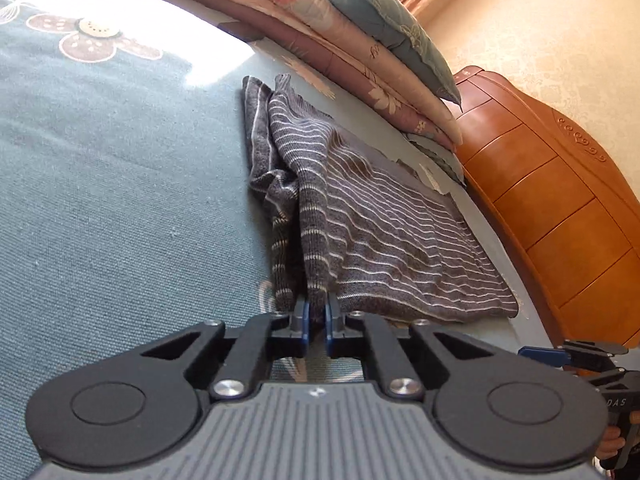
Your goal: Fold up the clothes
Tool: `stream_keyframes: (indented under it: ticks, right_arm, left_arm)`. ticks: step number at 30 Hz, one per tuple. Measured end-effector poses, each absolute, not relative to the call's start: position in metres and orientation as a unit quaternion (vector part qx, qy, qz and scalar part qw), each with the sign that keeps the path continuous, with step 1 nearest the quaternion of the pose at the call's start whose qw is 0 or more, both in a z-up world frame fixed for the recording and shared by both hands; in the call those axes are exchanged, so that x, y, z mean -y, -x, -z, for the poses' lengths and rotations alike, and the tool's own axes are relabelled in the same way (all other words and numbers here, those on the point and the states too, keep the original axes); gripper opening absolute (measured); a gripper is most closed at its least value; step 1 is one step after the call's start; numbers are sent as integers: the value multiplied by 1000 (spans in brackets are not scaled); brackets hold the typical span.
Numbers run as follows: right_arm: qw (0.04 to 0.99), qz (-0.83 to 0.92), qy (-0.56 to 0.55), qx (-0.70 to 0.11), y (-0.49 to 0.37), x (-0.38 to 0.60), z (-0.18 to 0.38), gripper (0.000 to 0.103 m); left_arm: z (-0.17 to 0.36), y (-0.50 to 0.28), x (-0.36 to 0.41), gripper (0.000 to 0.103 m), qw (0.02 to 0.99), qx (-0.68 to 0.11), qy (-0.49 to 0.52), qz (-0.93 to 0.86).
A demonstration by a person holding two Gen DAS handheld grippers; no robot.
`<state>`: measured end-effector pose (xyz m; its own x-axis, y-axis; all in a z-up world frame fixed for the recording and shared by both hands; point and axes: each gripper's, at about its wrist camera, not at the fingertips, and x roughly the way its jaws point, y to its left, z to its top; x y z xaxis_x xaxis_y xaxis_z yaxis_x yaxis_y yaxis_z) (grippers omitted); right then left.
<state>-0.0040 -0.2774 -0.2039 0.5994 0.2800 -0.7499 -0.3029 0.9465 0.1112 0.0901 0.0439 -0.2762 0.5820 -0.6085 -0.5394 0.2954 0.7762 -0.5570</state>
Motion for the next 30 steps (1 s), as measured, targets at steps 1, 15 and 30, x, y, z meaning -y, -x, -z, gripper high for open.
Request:
stream_keyframes:
  ticks: [1,15,30]
  right_arm:
    - [896,-161,11,-413,7,281,201,54]
    - [917,-131,-43,-374,53,339,189,57]
    - [885,-310,-17,-348,-76,331,222,62]
  left_arm:
    - [271,-87,-44,7,869,-371,200,261]
    - [234,-97,-4,46,916,-325,114,207]
    - [241,-124,2,46,879,-408,151,194]
